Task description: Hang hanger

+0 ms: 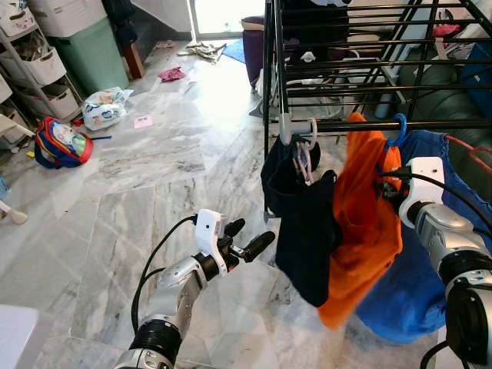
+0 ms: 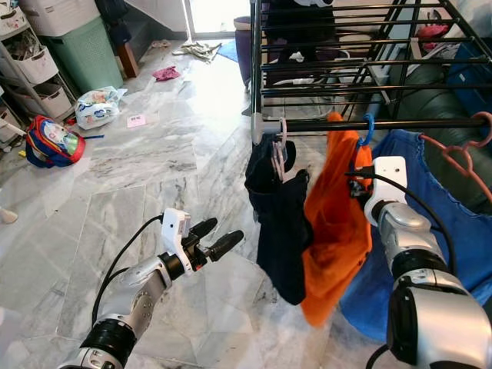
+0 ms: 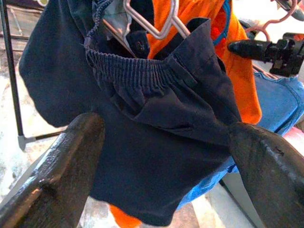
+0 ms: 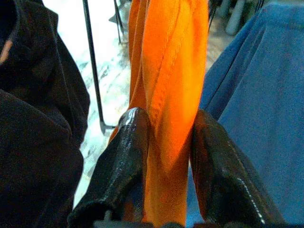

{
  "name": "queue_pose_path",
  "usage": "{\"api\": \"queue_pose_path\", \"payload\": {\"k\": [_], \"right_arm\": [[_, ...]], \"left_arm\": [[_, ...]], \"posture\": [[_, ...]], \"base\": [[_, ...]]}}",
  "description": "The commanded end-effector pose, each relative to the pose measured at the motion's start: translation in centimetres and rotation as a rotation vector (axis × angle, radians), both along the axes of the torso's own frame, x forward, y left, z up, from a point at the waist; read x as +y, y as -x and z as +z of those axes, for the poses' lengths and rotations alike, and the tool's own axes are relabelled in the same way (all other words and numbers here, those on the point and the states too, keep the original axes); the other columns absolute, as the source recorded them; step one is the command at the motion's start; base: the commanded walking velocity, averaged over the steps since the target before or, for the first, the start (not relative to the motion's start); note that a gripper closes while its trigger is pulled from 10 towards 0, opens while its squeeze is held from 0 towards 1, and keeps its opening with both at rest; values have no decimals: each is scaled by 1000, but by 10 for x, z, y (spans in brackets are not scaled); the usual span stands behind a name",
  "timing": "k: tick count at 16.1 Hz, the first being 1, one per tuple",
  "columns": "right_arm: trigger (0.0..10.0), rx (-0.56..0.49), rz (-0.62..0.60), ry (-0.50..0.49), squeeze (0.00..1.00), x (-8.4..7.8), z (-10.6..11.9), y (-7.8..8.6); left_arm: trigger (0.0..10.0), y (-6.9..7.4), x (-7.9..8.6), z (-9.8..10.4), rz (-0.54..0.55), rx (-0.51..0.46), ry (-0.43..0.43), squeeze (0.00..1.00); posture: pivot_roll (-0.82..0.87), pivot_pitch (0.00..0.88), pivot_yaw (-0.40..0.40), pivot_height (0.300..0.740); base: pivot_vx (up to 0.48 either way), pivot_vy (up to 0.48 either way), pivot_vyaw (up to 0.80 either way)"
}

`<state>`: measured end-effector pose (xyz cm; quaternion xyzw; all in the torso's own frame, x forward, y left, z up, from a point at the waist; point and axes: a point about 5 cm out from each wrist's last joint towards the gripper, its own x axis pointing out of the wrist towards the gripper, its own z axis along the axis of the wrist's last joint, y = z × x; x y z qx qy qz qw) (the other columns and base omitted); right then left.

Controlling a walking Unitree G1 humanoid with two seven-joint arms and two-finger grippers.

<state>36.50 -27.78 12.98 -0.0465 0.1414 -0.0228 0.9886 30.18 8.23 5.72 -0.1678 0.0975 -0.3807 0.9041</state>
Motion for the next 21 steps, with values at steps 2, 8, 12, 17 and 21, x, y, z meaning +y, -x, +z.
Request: {"api": "queue_pose_path", "payload": {"k": [2,8,12,17,21], "right_arm": [[10000,-79,-1,48,1000,-3,11,-1],[10000,-191,-9,116,1000,-2,3,13],[10000,-326,23,185,1000,12,8,33],[10000,-390,-26,192,1000,23,-2,65],[10000,-331,-88,162,1000,41,-35,110]], "left_arm": [[10000,0,2,1,-1,-3,-9,0],[10000,1,0,1,-19,-1,-17,0],[10000,-2,-6,15,-51,-62,-17,0],[10000,2,-2,16,-21,-110,-62,0],[10000,6,11,6,98,-112,-161,0]], "posture": [[-30,81,55,740],[-49,75,66,740],[-75,84,71,740],[-108,101,77,740],[-132,137,82,740]], "base": [[0,0,0],[0,0,0],[0,0,0],[0,0,0],[0,0,0]]}}
